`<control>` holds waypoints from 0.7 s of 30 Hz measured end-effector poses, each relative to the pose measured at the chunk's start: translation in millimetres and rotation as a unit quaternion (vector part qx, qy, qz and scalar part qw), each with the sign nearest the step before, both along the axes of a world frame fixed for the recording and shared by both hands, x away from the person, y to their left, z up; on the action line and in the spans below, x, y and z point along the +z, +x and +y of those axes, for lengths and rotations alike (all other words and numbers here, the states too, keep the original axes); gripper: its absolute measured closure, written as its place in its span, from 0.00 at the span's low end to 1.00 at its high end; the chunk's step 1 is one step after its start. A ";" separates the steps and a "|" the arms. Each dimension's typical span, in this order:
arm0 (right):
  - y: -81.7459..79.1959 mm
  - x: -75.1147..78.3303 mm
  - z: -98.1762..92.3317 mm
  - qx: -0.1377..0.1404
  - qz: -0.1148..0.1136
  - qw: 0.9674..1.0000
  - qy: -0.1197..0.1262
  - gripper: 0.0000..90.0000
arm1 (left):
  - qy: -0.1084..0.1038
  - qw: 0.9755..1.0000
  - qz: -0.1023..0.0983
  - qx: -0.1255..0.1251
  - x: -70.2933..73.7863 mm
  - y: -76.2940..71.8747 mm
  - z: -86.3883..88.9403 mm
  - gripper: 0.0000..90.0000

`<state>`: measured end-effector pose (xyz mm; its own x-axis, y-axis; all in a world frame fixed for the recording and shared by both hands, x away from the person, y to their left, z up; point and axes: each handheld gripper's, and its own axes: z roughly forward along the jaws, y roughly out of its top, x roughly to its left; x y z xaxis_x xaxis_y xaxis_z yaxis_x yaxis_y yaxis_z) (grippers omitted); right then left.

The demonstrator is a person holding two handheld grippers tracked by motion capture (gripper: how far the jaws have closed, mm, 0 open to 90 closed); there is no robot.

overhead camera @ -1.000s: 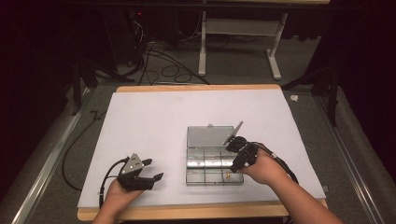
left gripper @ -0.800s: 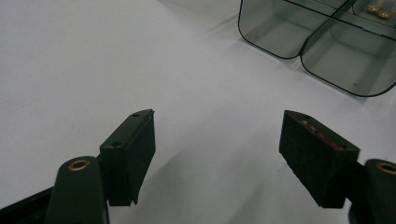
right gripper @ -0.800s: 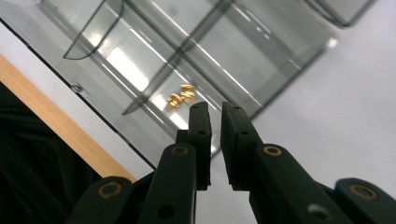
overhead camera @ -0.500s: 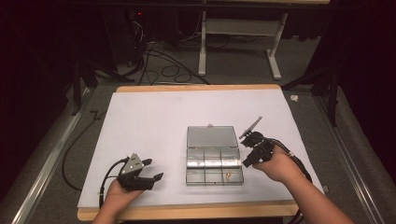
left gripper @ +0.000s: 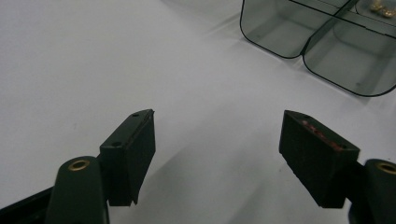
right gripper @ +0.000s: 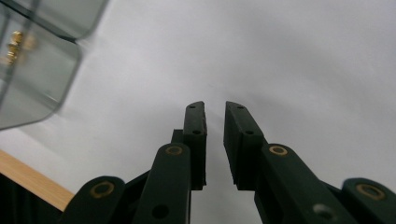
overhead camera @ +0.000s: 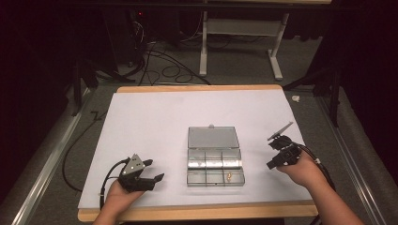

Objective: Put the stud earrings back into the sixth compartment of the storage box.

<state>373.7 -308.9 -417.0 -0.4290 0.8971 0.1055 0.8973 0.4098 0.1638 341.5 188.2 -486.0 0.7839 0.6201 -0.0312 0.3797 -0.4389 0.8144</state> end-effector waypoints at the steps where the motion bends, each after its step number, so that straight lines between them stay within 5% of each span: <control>1: -1.4 -1.4 -3.5 -0.005 0.001 1.000 0.001 0.89 | 0.000 1.000 0.000 0.000 0.0 0.0 0.0 0.31; 11: -8.8 -5.7 -15.4 -0.020 -0.016 1.000 0.007 0.84 | 0.001 1.000 -0.001 0.001 -0.1 0.0 -0.3 0.31; 16: -12.2 -8.1 -17.7 -0.035 -0.053 0.998 0.016 0.77 | 0.001 1.000 -0.001 0.001 -0.1 -0.1 -0.4 0.31; 21: -22.1 -11.5 -11.5 -0.039 -0.111 0.992 0.043 0.71 | 0.004 1.000 -0.002 0.000 0.1 -0.4 -0.5 0.31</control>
<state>351.6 -320.4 -428.5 -0.3808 0.9198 0.0945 0.8634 0.3171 0.3923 341.1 187.8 -485.9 0.7839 0.6204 -0.0232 0.3766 -0.4455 0.8122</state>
